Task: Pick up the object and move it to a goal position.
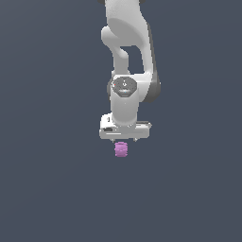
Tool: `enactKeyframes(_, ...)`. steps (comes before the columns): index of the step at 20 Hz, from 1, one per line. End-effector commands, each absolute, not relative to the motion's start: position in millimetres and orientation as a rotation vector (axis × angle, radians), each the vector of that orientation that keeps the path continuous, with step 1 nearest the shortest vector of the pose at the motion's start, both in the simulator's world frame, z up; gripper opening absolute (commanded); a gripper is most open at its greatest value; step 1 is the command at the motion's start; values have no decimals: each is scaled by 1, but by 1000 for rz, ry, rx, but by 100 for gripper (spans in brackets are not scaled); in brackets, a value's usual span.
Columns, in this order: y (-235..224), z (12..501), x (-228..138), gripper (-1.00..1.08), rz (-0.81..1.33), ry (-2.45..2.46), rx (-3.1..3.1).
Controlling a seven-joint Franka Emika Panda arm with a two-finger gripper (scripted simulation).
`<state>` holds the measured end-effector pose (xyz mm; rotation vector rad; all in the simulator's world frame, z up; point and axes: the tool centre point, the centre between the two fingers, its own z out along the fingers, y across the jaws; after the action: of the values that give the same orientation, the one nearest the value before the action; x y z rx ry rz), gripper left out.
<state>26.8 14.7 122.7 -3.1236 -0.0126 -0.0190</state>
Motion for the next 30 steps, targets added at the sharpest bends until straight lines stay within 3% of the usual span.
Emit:
enactKeyframes(1, 9, 109, 29, 100, -11, 14, -3131)
enactKeyframes(27, 1, 42, 32, 100, 0, 47, -3141)
enactKeyframes(28, 1, 42, 32, -100, 0, 47, -3141)
enactKeyframes(30, 1, 42, 32, -100, 0, 47, -3141)
